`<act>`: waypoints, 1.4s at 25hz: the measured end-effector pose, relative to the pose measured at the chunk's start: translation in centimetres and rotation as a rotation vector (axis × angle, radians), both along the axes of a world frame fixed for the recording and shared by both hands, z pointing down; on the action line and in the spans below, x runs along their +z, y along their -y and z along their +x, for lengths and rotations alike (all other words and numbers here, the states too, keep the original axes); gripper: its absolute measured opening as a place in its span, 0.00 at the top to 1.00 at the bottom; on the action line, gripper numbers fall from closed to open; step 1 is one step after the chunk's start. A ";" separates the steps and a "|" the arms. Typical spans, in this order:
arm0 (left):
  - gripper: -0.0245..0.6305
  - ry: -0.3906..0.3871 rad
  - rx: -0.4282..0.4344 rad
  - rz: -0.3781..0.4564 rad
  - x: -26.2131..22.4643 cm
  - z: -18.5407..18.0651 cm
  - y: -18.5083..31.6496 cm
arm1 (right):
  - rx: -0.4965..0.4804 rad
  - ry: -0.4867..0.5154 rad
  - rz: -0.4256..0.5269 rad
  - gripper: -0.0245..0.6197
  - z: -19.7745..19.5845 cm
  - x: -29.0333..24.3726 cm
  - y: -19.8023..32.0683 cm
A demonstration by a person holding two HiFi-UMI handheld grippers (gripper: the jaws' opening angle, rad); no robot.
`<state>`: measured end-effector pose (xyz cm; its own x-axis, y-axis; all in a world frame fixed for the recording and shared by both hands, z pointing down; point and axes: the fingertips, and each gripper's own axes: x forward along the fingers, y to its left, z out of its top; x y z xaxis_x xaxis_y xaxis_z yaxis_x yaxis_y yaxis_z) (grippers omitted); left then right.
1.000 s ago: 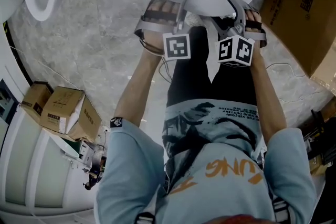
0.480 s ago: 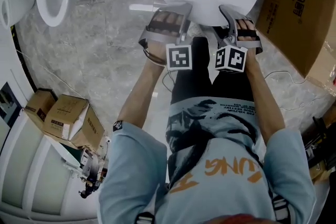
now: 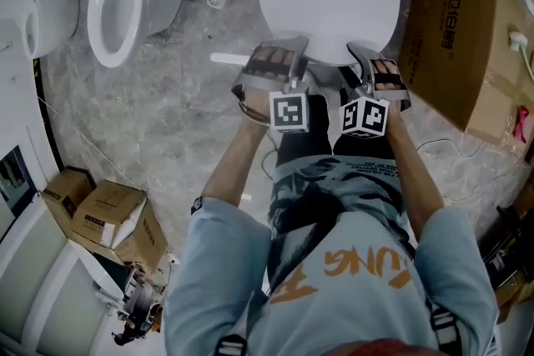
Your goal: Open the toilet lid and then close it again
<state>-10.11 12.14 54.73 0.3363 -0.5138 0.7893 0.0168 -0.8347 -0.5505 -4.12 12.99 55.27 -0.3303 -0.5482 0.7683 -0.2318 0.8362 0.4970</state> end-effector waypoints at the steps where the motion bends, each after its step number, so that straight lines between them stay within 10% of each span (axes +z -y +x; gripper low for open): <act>1: 0.56 0.007 0.008 0.023 -0.7 0.0 0.4 | 0.004 -0.002 0.010 0.54 0.2 -0.8 0.2; 16: 0.55 -0.078 -0.052 0.101 -11.4 1.8 5.6 | 0.048 0.042 0.155 0.61 2.2 -11.6 5.0; 35: 0.62 -0.260 -0.203 0.236 -23.5 4.9 17.4 | 0.093 0.345 0.236 0.60 5.8 -24.3 16.8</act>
<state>-5.24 -5.30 31.25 0.3819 -0.7470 0.5441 -0.3003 -0.6571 -0.6914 1.65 -3.83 30.94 -0.4870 -0.7352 0.4716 -0.4872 0.6768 0.5519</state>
